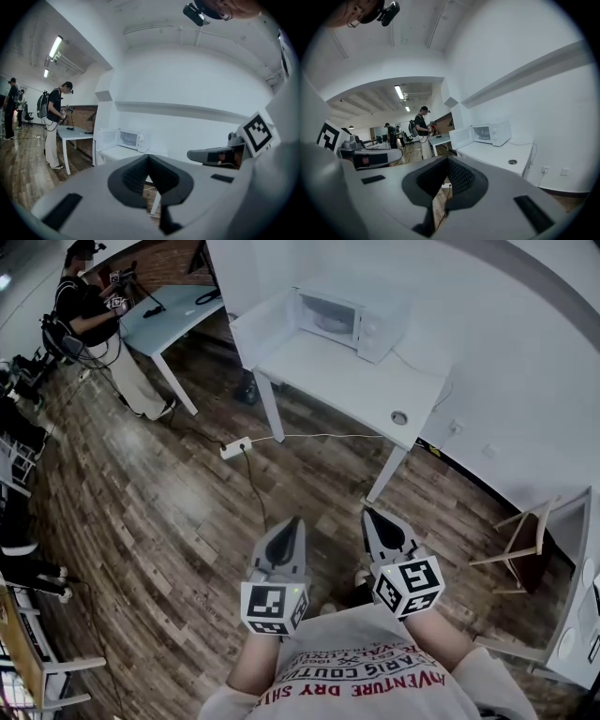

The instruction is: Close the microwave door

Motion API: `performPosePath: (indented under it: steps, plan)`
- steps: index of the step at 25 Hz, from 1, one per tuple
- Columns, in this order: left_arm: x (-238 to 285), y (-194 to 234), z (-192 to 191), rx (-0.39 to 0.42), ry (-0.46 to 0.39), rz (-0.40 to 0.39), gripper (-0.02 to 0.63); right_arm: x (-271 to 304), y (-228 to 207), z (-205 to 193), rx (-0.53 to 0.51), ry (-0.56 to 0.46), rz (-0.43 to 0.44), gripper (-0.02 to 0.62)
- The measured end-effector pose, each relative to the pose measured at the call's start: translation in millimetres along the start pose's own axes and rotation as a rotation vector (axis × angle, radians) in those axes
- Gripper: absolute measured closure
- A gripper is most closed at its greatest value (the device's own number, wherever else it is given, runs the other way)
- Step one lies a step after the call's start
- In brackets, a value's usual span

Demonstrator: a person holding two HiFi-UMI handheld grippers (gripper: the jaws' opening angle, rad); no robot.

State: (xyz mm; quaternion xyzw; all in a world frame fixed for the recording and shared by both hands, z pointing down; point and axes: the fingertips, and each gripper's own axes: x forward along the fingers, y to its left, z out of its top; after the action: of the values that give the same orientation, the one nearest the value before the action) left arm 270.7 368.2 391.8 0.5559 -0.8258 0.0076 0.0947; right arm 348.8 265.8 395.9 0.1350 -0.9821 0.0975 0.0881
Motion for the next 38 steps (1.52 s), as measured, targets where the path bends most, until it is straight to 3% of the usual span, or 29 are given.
performPosePath:
  steps: [10,21,26,32,38]
  plan:
    - [83.5,42.4,0.2,-0.018,0.013,0.052,0.614,90.6,-49.2,9.5,-0.015,0.026,0.029,0.583]
    - [261.0,92.7,46.9,-0.032,-0.024,0.124,0.614,235.8,-168.6,78.8,-0.090,0.035,0.090,0.583]
    - [329.2,97.9,66.8,-0.033,-0.049,0.082,0.614,290.0,-214.4,96.3,-0.042,0.051,0.097,0.583]
    - [384.9,134.4,70.9,-0.032,-0.032,0.087,0.614,347.4,-222.1,90.8,-0.058,0.090,0.133,0.583]
    - [448.2,171.1,76.9,-0.022,-0.007,0.015,0.614,407.4,-239.0,95.6,-0.033,0.101,0.076,0.583]
